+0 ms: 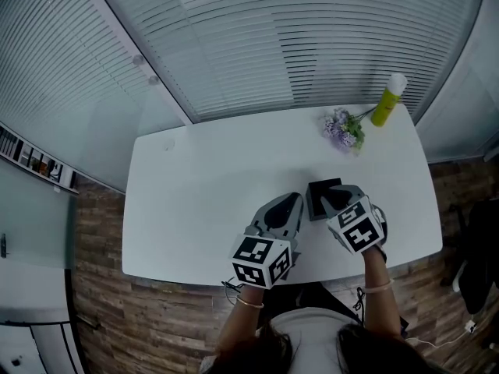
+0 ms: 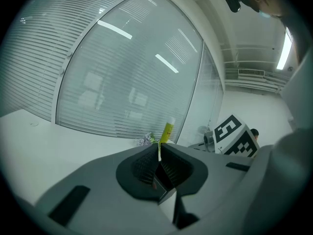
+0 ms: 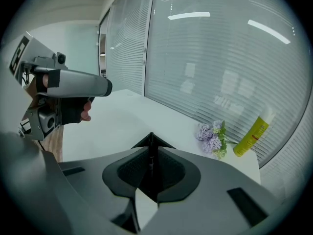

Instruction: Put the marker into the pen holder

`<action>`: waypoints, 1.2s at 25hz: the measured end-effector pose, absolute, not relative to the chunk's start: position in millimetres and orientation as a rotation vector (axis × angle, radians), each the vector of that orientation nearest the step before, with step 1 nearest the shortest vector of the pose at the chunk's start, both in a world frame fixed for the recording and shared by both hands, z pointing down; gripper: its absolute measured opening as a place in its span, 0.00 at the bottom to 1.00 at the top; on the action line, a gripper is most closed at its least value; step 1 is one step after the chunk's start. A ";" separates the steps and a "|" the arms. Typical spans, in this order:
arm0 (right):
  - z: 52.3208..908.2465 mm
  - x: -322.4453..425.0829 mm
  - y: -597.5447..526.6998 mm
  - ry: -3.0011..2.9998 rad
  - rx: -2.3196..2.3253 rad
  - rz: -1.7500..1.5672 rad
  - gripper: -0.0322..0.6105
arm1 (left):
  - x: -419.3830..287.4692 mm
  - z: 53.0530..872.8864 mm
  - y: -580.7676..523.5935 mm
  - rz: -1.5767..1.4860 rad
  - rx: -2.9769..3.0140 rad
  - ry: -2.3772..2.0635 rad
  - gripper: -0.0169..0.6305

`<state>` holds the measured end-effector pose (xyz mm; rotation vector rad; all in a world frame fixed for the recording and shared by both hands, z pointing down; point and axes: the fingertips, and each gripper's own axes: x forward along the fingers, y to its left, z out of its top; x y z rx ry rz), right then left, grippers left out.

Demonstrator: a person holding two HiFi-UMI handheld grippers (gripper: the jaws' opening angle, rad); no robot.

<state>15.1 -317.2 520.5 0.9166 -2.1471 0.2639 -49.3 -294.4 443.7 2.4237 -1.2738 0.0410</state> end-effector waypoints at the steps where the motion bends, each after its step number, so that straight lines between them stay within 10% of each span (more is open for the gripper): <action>1: 517.2 15.6 -316.6 -2.159 0.928 0.258 0.18 | -49.0 442.5 -293.3 0.041 2.426 -1.277 0.07; 30: 425.8 50.1 -252.0 -2.475 1.181 0.219 0.10 | -21.9 399.5 -226.6 0.070 2.528 -1.382 0.06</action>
